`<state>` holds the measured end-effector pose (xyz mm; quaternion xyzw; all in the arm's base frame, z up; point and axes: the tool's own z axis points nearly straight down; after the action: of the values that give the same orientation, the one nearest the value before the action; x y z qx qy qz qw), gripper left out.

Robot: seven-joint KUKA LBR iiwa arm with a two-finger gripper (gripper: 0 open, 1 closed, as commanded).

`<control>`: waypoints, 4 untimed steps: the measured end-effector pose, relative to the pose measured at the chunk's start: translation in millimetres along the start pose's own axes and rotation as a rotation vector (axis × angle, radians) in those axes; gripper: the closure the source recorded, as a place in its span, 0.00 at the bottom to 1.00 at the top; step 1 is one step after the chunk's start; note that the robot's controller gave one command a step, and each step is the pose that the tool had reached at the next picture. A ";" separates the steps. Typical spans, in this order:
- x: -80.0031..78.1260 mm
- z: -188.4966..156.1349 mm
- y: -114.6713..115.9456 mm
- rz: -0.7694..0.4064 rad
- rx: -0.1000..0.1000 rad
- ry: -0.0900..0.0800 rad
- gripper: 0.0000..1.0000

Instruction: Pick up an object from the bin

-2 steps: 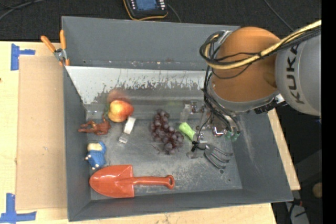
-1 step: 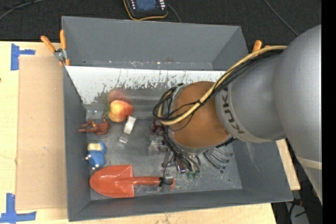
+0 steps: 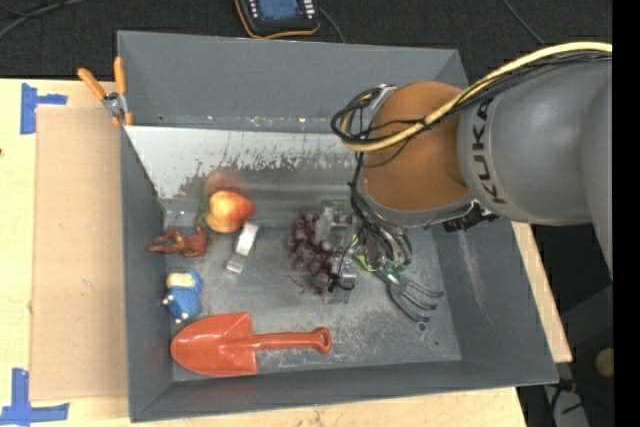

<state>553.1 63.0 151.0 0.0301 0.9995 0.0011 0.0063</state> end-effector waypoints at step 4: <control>82.2 81.2 129.6 -0.259 -0.004 0.029 1.00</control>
Offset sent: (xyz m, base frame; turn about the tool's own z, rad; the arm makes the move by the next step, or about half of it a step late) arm 0.0155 -0.0116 -0.0810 0.1883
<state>479.9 197.5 69.1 -0.0993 0.9950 0.0026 -0.0080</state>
